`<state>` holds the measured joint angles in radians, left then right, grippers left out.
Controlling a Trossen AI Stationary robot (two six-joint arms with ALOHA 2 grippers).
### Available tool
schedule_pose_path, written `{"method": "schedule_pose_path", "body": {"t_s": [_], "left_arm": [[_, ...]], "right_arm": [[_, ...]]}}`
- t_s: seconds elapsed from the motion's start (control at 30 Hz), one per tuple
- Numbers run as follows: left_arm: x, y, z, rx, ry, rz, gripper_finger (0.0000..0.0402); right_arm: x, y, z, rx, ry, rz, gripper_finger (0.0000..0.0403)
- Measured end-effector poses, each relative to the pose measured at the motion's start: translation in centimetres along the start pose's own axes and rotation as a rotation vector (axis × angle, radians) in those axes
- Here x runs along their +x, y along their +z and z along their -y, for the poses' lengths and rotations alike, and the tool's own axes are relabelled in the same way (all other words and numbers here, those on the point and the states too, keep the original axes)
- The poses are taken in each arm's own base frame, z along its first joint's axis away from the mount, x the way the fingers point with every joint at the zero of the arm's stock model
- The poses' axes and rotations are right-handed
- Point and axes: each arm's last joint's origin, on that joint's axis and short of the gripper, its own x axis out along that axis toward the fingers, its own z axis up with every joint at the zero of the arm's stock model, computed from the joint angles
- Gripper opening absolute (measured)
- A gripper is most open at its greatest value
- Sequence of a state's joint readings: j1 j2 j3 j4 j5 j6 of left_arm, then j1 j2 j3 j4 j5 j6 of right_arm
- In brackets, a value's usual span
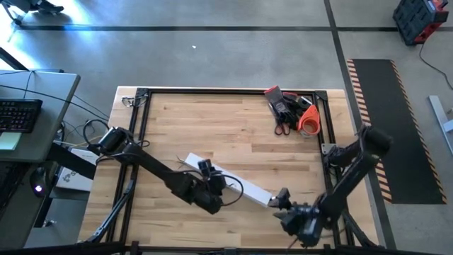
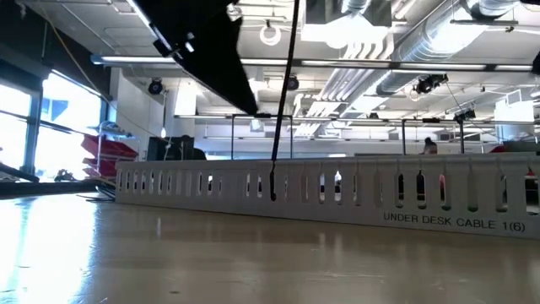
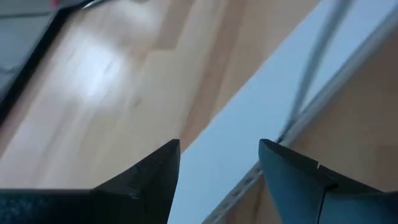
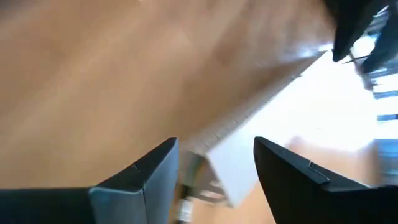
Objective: Ziptie cables
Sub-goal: Close the white cable duct
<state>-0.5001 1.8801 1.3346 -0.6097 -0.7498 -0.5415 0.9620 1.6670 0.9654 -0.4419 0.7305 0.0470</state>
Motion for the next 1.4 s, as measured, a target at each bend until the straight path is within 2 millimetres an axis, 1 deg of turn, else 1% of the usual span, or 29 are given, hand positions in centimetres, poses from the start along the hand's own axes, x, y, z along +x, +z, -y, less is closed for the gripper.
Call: {"method": "schedule_pose_path", "body": {"t_s": [0.07, 0.17, 0.23, 0.3, 0.37, 0.4, 0.5, 0.6, 0.67, 0.77, 0.9, 0.97, 1.0, 1.07, 1.13, 1.2, 1.3, 1.4], "left_arm": [[-0.3, -0.5, -0.5, 0.003, 0.031, -0.038, 0.0202], [-0.3, -1.1, -1.1, 0.012, 0.075, -0.098, 0.0202], [0.1, -1.7, -1.5, 0.012, 0.110, -0.111, 0.0202], [0.8, -2.5, -2.0, 0.024, 0.154, -0.125, 0.0202], [1.4, -3.2, -2.3, 0.029, 0.171, -0.141, 0.0202], [1.7, -3.6, -2.5, 0.032, 0.180, -0.148, 0.0202], [2.8, -4.6, -3.1, 0.035, 0.206, -0.158, 0.0202], [3.8, -5.3, -3.5, 0.015, 0.212, -0.131, 0.0202], [4.5, -5.7, -3.6, -0.007, 0.213, -0.100, 0.0201], [4.9, -6.1, -3.6, -0.021, 0.200, -0.076, 0.0201], [5.3, -6.3, -3.4, -0.057, 0.185, -0.043, 0.0201], [5.5, -6.7, -3.4, -0.073, 0.178, -0.028, 0.0201], [5.6, -6.9, -3.3, -0.081, 0.175, -0.020, 0.0201], [5.7, -7.1, -3.3, -0.095, 0.174, -0.011, 0.0201], [5.6, -7.2, -3.2, -0.081, 0.183, -0.006, 0.0201], [4.8, -7.1, -3.0, -0.055, 0.192, 0.022, 0.0201], [2.8, -6.8, -2.9, 0.023, 0.148, 0.044, 0.0201], [0.5, -6.1, -2.6, 0.115, 0.014, 0.059, 0.0202]], "right_arm": [[1.1, -0.3, -1.4, -0.108, -0.093, -0.052, 0.0192], [2.7, -0.4, -3.0, -0.245, -0.155, -0.105, 0.0190], [4.0, -0.9, -4.0, -0.316, -0.213, -0.150, 0.0190], [4.8, -1.3, -4.5, -0.361, -0.311, -0.174, 0.0190], [5.5, -1.4, -4.5, -0.397, -0.395, -0.188, 0.0190], [5.8, -1.6, -4.6, -0.415, -0.411, -0.199, 0.0190], [6.5, -1.8, -4.2, -0.422, -0.423, -0.226, 0.0189], [7.1, -1.6, -3.6, -0.381, -0.433, -0.225, 0.0180], [7.5, -1.4, -3.3, -0.355, -0.442, -0.221, 0.0165], [7.9, -1.1, -2.9, -0.308, -0.440, -0.205, 0.0130], [8.0, -0.4, -2.7, -0.275, -0.397, -0.190, 0.0063], [7.9, 0.1, -2.7, -0.255, -0.409, -0.179, 0.0027], [7.8, 0.4, -2.6, -0.247, -0.417, -0.175, 0.0015], [7.7, 0.9, -2.5, -0.214, -0.421, -0.164, 0.0010], [7.6, 0.9, -2.4, -0.173, -0.422, -0.159, 0.0010], [7.6, 0.9, -2.5, -0.148, -0.422, -0.153, 0.0004], [7.6, 0.9, -2.5, -0.141, -0.423, -0.147, 0.0002], [7.5, 1.1, -2.4, -0.126, -0.433, -0.134, 0.0001]]}}
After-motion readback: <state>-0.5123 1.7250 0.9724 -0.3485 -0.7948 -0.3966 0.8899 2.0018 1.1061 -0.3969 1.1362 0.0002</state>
